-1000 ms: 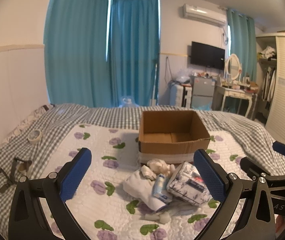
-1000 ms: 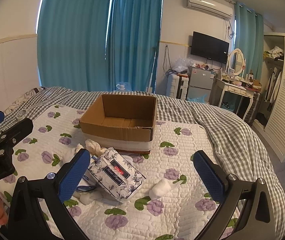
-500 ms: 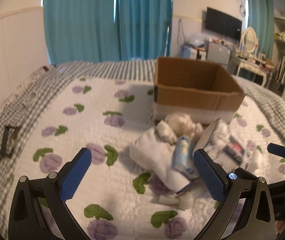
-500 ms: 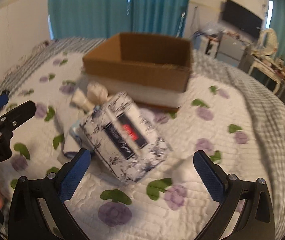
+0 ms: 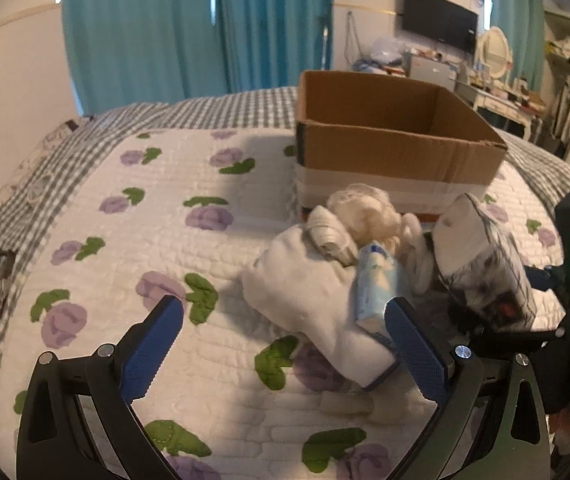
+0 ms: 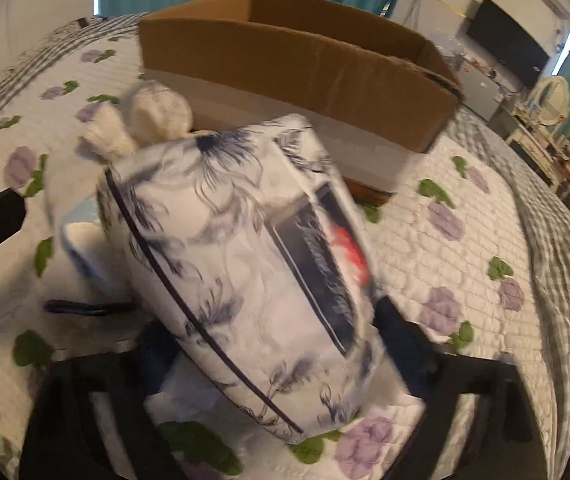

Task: Organize soft objects
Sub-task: 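Grasp the floral tissue pack with the right tool while the left grasps the blue tissue pack, then carry both tissue packs into the cardboard box and open both tools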

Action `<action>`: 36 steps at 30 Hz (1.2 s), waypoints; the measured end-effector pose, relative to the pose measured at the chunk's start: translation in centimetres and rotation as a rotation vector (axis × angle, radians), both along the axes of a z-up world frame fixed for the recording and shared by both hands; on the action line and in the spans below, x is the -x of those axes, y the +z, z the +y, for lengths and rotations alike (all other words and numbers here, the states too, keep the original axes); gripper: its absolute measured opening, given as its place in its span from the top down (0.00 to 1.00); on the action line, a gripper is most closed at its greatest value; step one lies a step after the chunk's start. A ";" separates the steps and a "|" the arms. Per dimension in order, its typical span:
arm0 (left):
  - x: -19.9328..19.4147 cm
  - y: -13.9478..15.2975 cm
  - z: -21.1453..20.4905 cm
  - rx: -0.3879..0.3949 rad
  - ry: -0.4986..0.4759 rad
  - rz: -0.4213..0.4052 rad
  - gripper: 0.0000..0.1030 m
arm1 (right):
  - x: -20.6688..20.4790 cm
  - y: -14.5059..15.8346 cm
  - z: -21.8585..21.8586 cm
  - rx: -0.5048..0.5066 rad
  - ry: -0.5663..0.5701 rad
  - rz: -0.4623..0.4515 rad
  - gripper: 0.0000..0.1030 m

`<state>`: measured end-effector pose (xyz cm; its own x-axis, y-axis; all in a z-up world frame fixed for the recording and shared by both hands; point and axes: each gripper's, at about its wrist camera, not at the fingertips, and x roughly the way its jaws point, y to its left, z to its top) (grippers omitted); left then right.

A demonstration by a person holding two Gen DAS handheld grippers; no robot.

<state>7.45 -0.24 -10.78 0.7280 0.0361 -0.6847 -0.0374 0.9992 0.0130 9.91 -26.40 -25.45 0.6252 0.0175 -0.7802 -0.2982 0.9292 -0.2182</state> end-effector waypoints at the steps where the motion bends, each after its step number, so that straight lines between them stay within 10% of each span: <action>1: 0.1 0.1 -0.4 -0.006 -0.015 -0.004 0.01 | 0.1 0.5 -0.6 -0.035 -0.005 -0.004 0.33; 12: -1.1 -0.5 -5.5 -0.059 -0.135 0.017 0.10 | 1.9 6.3 -5.6 -0.183 -0.075 -0.109 0.42; 15: -2.2 -1.7 -6.4 -0.057 -0.159 0.053 0.29 | 1.7 6.2 -6.6 -0.203 -0.087 -0.091 0.42; 25: -4.4 -6.0 -7.7 -0.133 -0.178 0.120 0.29 | 0.8 4.5 -6.8 -0.185 -0.082 -0.050 0.42; 29: -4.2 -5.7 -6.9 -0.112 -0.166 0.111 0.49 | 0.8 4.3 -6.7 -0.183 -0.078 -0.048 0.42; 36: -3.0 -3.5 -5.6 -0.009 -0.182 0.099 0.52 | 1.7 4.8 -6.7 -0.212 -0.067 -0.046 0.42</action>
